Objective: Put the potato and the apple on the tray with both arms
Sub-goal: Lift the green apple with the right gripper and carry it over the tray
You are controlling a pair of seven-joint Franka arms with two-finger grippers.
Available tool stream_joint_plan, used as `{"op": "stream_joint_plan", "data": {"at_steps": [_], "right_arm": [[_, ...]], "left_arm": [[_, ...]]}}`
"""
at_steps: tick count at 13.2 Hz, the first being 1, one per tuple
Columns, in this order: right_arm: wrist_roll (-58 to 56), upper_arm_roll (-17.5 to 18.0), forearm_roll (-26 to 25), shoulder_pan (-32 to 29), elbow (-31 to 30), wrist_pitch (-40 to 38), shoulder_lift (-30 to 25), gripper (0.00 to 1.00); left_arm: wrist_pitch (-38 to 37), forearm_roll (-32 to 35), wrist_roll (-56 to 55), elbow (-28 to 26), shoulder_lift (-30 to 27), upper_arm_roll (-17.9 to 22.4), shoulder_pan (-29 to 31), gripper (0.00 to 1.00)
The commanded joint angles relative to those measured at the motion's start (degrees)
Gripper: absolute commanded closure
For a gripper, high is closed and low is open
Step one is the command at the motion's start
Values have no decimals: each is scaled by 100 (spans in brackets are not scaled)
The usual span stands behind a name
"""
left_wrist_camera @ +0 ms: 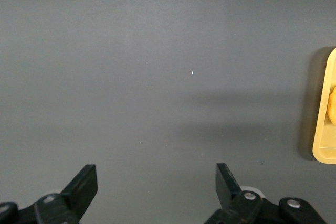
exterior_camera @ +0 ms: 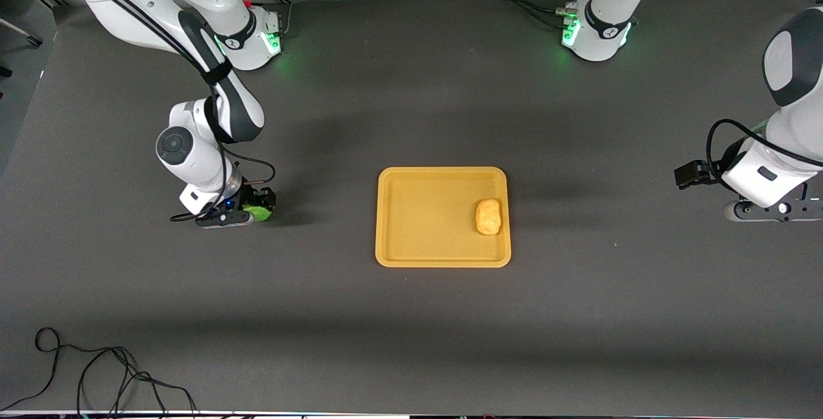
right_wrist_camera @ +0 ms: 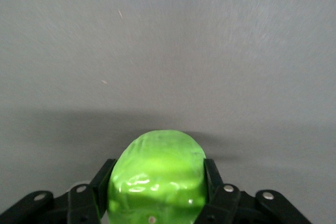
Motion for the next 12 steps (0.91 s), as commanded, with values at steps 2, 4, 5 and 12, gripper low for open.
{"op": "stream_joint_plan", "data": {"at_steps": [2, 4, 5, 12], "right_arm": [[6, -134, 103, 24, 1037, -2248, -958, 45], [33, -178, 103, 15, 2257, -3822, -986, 45], [33, -178, 85, 15, 2751, -4369, -951, 44], [2163, -20, 41, 1225, 5309, -5560, 136, 44]], "left_arm": [[25, -94, 140, -220, -186, -68, 13, 0], [15, -225, 605, -264, -195, -59, 65, 0], [59, -374, 606, -264, -195, -42, 65, 0], [-512, -384, 597, 544, 289, -24, 74, 0]]}}
